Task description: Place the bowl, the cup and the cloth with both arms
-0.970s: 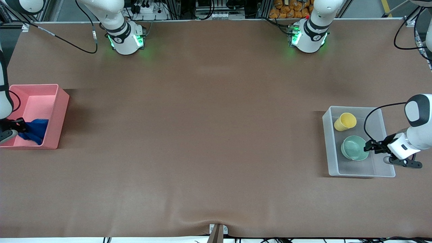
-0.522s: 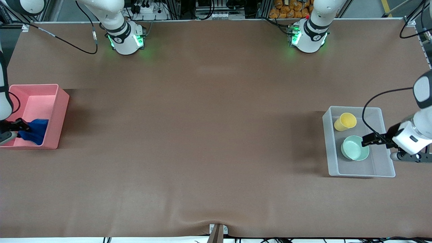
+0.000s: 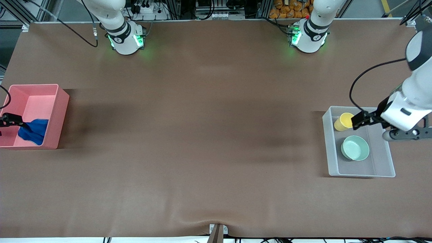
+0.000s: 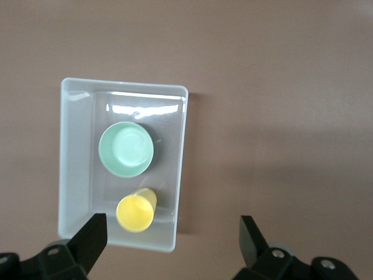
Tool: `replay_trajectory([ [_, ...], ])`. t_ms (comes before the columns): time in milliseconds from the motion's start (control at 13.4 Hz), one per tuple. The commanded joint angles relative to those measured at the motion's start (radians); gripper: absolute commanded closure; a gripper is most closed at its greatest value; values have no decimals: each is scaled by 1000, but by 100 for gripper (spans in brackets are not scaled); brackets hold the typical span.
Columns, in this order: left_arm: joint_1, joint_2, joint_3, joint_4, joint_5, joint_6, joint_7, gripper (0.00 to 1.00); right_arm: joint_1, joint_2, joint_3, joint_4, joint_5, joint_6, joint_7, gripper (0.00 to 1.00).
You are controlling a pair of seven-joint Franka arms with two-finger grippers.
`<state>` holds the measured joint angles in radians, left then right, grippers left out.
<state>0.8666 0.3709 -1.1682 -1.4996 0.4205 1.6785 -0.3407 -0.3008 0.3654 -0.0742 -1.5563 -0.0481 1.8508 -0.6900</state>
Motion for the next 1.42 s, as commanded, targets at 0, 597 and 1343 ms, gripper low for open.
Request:
replay_trajectory([
  [0, 11, -10, -54, 74, -17, -118, 0, 0, 107, -86, -9, -34, 8, -79, 212, 0],
  [597, -223, -145, 201, 119, -51, -169, 46, 0, 371, -289, -10, -31, 10, -258, 670, 0],
  [1343, -922, -326, 1085, 47, -336, -158, 187, 0, 230, -425, 36, -30, 74, -383, 664, 0],
])
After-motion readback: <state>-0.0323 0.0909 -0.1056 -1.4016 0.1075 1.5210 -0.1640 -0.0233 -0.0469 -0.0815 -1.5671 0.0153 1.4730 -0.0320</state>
